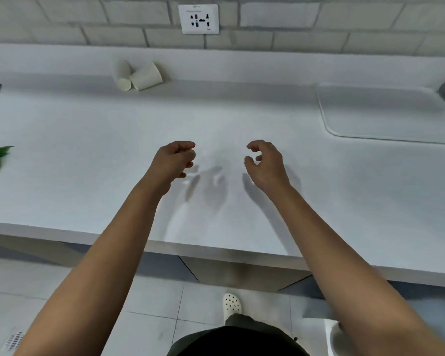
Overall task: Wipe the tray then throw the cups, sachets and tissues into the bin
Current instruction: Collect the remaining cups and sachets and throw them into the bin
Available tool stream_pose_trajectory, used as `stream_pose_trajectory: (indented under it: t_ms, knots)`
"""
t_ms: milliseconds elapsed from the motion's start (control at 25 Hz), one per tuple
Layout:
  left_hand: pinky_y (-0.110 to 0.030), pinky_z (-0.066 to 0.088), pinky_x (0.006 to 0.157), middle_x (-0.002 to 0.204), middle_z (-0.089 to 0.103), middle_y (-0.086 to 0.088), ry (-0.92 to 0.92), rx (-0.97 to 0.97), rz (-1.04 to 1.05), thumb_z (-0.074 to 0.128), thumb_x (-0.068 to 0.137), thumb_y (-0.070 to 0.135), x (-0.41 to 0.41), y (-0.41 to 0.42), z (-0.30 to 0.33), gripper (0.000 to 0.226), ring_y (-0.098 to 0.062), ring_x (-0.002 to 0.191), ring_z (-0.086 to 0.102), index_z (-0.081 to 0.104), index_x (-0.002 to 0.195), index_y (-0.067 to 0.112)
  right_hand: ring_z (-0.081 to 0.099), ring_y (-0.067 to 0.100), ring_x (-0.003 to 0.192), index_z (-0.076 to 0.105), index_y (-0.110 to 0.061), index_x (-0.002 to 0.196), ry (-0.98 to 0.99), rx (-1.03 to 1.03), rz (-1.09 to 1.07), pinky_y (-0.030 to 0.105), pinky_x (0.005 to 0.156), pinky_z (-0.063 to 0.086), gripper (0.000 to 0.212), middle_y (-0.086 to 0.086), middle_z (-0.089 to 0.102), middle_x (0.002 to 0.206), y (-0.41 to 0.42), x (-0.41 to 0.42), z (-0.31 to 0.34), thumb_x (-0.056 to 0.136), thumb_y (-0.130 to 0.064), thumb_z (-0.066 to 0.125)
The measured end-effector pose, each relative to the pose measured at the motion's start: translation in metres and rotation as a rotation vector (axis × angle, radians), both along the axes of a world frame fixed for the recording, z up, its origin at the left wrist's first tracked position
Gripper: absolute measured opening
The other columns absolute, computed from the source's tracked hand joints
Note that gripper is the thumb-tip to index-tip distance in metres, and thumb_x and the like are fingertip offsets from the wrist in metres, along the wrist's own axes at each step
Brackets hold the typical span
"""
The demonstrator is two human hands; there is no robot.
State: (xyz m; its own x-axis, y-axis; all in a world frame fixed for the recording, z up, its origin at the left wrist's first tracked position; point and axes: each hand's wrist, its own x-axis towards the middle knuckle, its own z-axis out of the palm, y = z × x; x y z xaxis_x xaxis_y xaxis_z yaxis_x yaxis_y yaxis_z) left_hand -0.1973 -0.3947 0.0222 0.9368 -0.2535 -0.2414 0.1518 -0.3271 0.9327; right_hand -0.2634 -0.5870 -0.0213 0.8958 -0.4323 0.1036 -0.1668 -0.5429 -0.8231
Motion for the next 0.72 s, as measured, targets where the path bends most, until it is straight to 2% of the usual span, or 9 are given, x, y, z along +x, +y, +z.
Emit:
stream_pose_trajectory:
  t_ms: [240, 440, 560, 720]
  knots:
    - [-0.023, 0.046, 0.068, 0.091, 0.059, 0.01, 0.006, -0.003, 0.056, 0.052, 0.09, 0.016, 0.06, -0.016, -0.001, 0.027, -0.012, 0.087, 0.06, 0.058, 0.115, 0.023, 0.049, 0.013, 0.084, 0.056, -0.016, 0.115, 0.039, -0.047, 0.099, 0.023, 0.074, 0.037, 0.028, 0.001, 0.053, 0.117, -0.012, 0.069, -0.004, 0.087, -0.014, 0.054]
    - [-0.022, 0.044, 0.064, 0.091, 0.06, 0.012, 0.045, 0.015, 0.118, 0.057, 0.089, 0.019, 0.106, -0.005, -0.014, 0.028, -0.009, 0.083, 0.059, 0.058, 0.117, 0.023, 0.05, 0.016, 0.096, 0.056, -0.014, 0.117, 0.021, -0.116, 0.207, 0.025, 0.079, 0.041, 0.031, 0.003, 0.053, 0.12, -0.004, 0.115, -0.008, 0.086, -0.01, 0.055]
    - [-0.022, 0.044, 0.064, 0.094, 0.061, 0.01, 0.066, 0.0, 0.172, 0.059, 0.088, 0.021, 0.135, 0.01, -0.017, 0.029, -0.013, 0.087, 0.059, 0.058, 0.117, 0.023, 0.05, 0.023, 0.11, 0.056, -0.014, 0.118, 0.032, -0.175, 0.249, 0.034, 0.087, 0.046, 0.033, 0.003, 0.052, 0.122, 0.008, 0.144, -0.005, 0.085, -0.009, 0.053]
    - [-0.022, 0.044, 0.064, 0.101, 0.061, 0.005, 0.078, -0.009, 0.222, 0.06, 0.087, 0.022, 0.186, 0.038, -0.02, 0.031, -0.014, 0.089, 0.057, 0.057, 0.119, 0.022, 0.045, 0.025, 0.116, 0.054, -0.014, 0.121, 0.053, -0.323, 0.291, 0.037, 0.085, 0.047, 0.035, 0.002, 0.051, 0.126, 0.033, 0.195, 0.001, 0.086, -0.009, 0.05]
